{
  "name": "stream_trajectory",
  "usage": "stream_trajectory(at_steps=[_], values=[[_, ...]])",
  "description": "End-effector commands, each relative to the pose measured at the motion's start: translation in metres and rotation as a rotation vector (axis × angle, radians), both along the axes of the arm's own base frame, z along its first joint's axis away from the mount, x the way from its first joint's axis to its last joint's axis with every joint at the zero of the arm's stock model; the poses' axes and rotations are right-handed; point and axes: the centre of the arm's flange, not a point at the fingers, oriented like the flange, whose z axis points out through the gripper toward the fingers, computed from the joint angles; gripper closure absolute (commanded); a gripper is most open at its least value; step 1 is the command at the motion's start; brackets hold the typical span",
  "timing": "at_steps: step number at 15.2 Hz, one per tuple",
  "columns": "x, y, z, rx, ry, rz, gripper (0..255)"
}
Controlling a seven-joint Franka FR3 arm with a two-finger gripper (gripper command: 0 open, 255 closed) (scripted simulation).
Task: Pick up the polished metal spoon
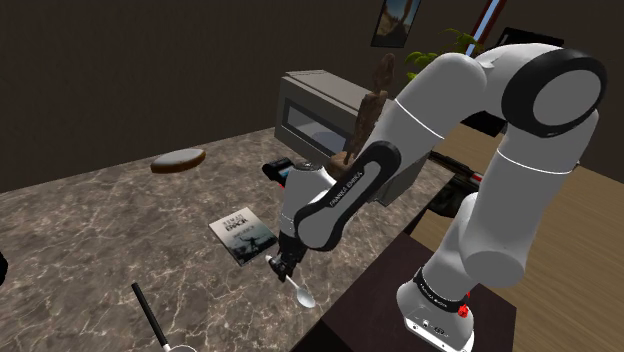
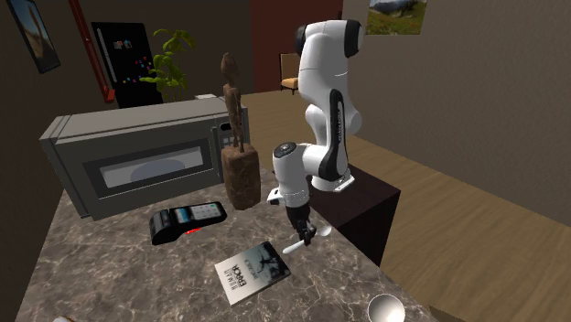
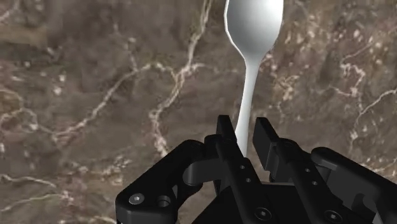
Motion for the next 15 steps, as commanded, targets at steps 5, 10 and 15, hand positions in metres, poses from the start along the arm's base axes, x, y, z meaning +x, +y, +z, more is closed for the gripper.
stream_trajectory(at_steps=[5, 10, 15], values=[[0.000, 0.001, 0.029, 0.000, 0.001, 0.001, 255], [0.000, 0.001, 0.056, 0.000, 0.001, 0.001, 255], [0.000, 0.001, 0.073, 0.000, 0.001, 0.001, 255]])
